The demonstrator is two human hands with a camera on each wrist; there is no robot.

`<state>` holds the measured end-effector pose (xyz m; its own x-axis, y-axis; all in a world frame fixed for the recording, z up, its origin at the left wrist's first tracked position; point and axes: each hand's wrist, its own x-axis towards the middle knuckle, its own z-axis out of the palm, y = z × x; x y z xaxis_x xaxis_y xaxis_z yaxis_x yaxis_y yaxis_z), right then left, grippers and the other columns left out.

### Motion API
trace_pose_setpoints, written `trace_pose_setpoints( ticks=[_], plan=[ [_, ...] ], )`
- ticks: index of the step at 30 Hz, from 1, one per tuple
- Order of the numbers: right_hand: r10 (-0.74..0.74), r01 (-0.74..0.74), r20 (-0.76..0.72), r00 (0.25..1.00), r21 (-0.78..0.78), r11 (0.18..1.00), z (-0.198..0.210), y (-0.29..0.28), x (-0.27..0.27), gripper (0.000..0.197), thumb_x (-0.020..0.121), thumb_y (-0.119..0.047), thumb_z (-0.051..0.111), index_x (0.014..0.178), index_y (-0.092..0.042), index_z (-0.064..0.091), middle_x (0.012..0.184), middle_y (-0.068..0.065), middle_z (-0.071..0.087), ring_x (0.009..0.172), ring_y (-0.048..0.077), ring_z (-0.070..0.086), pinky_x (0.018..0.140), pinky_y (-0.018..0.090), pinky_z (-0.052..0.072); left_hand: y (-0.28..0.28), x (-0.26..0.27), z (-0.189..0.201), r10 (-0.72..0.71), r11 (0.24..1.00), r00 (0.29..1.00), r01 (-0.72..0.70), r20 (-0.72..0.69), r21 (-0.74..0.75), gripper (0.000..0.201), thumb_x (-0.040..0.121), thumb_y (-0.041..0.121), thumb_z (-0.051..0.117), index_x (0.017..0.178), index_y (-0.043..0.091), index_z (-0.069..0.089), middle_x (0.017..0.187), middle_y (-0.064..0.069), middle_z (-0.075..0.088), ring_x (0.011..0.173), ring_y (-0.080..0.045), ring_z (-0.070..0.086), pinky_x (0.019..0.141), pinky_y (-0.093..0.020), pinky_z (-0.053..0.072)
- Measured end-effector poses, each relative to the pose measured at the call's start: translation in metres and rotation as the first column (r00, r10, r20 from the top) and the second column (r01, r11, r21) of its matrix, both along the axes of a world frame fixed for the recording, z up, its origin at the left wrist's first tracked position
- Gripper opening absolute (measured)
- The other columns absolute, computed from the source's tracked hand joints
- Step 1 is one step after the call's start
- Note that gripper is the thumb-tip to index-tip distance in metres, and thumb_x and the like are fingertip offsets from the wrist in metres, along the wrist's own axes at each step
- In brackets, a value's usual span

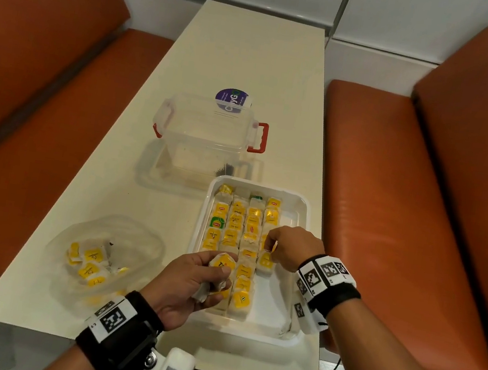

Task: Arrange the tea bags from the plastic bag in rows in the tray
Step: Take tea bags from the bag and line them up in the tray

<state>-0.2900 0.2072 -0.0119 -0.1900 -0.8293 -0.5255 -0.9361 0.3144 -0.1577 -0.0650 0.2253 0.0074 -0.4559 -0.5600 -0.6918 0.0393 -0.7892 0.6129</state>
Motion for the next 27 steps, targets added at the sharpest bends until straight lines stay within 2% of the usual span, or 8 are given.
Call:
trace_pose_setpoints(
  ticks=[6,15,20,22,24,27],
  plan=[
    [-0.014,0.014,0.006,1.000,-0.028,1.000,-0.001,0.000,0.003,0.021,0.089,-0.014,0.061,0.087,-0.035,0.058,0.097,-0.007,0.066,0.088,0.019,0.065,0.069,0.029,0.047,0.001,0.000,0.000,0.012,1.000,1.000,-0.012,-0.002,0.009,0.022,0.089,0.002,0.068,0.108,0.013,0.071,0.084,-0.009,0.070,0.075,-0.016,0.070,0.052,-0.024,0.055],
    [-0.052,0.056,0.047,0.998,-0.086,0.995,0.001,0.004,-0.001,0.017,0.089,-0.015,0.057,0.085,-0.031,0.061,0.095,-0.009,0.067,0.087,0.018,0.063,0.071,0.030,0.049,-0.001,-0.001,-0.004,0.023,1.000,1.000,-0.023,-0.014,-0.002,0.022,0.085,0.004,0.073,0.100,0.017,0.063,0.081,-0.008,0.071,0.081,-0.020,0.072,0.055,-0.025,0.056],
    [-0.083,0.093,0.079,0.993,-0.122,0.988,0.004,0.009,-0.005,0.016,0.090,-0.017,0.057,0.087,-0.032,0.060,0.094,-0.010,0.066,0.087,0.016,0.062,0.068,0.029,0.044,-0.001,-0.001,-0.007,0.040,0.999,0.999,-0.040,-0.017,0.014,0.021,0.083,0.005,0.074,0.096,0.018,0.064,0.083,-0.008,0.071,0.074,-0.019,0.069,0.055,-0.027,0.057],
    [-0.110,0.126,0.114,0.987,-0.149,0.981,0.008,0.013,-0.007,0.017,0.089,-0.017,0.056,0.089,-0.034,0.060,0.094,-0.012,0.066,0.088,0.015,0.061,0.068,0.029,0.044,-0.002,-0.001,-0.008,0.046,0.999,0.999,-0.045,-0.021,0.017,0.021,0.082,0.005,0.075,0.095,0.019,0.064,0.084,-0.006,0.070,0.071,-0.017,0.067,0.054,-0.026,0.056],
    [-0.132,0.166,0.169,0.977,-0.202,0.965,0.012,0.019,-0.006,0.011,0.090,-0.023,0.059,0.092,-0.033,0.062,0.094,-0.013,0.066,0.088,0.013,0.062,0.067,0.028,0.046,-0.002,-0.002,-0.008,0.057,0.998,0.998,-0.056,-0.030,0.020,0.022,0.081,0.006,0.076,0.094,0.019,0.064,0.085,-0.005,0.069,0.072,-0.018,0.064,0.053,-0.026,0.055],
    [-0.123,0.240,0.393,0.911,-0.263,0.935,0.018,0.030,0.001,0.004,0.091,-0.032,0.066,0.089,-0.035,0.064,0.091,-0.011,0.069,0.077,0.010,0.065,0.071,0.032,0.055,-0.004,-0.005,-0.008,0.064,0.998,0.997,-0.063,-0.044,0.021,0.023,0.080,0.008,0.076,0.096,0.020,0.064,0.091,-0.004,0.069,0.072,-0.017,0.062,0.054,-0.025,0.055]
  ],
)
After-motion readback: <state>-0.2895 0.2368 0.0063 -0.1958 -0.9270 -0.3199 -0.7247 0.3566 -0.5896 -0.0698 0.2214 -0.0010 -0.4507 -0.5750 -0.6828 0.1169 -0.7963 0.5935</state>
